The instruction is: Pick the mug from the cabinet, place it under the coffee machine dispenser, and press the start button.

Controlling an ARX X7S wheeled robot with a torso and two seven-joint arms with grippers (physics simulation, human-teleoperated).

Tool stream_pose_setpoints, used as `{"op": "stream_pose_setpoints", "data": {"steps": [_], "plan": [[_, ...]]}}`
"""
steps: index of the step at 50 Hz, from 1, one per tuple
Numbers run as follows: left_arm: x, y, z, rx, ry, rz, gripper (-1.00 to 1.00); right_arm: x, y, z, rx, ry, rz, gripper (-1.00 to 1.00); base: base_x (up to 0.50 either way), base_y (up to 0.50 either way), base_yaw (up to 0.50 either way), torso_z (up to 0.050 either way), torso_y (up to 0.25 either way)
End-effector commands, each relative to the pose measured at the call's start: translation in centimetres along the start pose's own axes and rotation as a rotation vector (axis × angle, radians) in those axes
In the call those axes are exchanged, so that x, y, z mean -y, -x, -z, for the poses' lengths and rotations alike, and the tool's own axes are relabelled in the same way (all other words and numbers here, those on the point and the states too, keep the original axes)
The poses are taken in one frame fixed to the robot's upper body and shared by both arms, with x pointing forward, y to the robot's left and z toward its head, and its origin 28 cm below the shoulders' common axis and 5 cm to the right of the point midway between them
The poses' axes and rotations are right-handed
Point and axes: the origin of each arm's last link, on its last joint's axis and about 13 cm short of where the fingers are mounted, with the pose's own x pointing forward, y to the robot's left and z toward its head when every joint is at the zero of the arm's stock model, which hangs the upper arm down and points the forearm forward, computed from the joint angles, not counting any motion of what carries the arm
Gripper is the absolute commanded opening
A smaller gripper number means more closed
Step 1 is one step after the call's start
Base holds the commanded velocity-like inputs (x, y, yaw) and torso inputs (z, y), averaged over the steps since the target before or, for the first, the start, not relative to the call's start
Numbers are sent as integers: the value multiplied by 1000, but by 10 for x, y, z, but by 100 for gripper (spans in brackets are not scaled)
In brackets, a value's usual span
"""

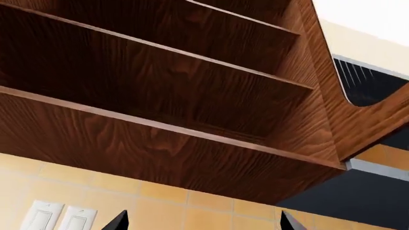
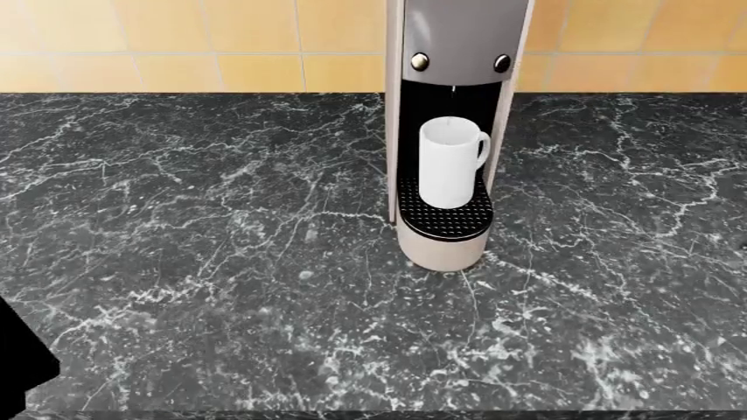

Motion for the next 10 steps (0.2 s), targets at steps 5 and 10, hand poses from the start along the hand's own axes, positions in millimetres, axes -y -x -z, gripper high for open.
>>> {"op": "stream_pose_setpoints", "data": {"steps": [5, 10], "plan": [[-3, -8, -36, 142, 92, -10, 100, -4, -3, -22, 184, -81, -13, 100, 0, 0, 0, 0, 0], [-4, -11, -34, 162, 116, -5, 100, -5, -3, -26, 198, -93, -27, 100, 0, 0, 0, 0, 0]]}}
